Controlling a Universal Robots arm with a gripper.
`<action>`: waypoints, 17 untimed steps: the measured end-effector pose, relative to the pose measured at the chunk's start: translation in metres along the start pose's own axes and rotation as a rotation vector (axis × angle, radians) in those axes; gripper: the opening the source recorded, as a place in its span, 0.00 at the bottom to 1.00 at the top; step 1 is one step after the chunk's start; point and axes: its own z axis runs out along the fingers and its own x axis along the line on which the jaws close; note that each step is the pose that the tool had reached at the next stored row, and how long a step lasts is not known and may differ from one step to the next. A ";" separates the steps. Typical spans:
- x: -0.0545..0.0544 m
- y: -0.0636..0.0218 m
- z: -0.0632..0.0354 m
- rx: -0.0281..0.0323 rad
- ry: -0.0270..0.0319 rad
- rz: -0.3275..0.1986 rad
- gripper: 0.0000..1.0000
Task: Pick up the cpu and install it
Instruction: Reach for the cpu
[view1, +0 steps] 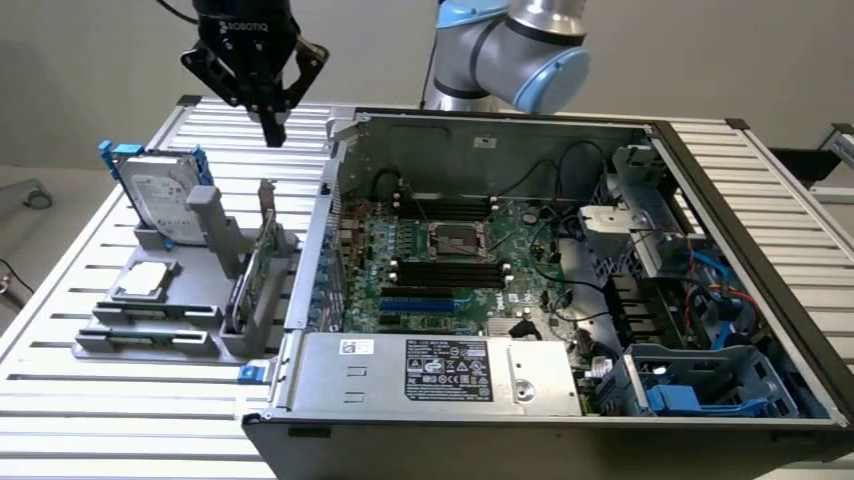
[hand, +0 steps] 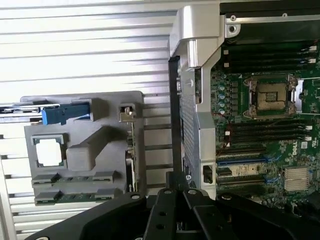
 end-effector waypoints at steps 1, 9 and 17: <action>0.005 0.0006 0.0002 0.0000 0.0000 0.000 0.11; 0.041 0.0044 0.0026 0.0001 0.0001 0.000 0.11; 0.078 0.0081 0.0060 0.0001 0.0001 0.000 0.11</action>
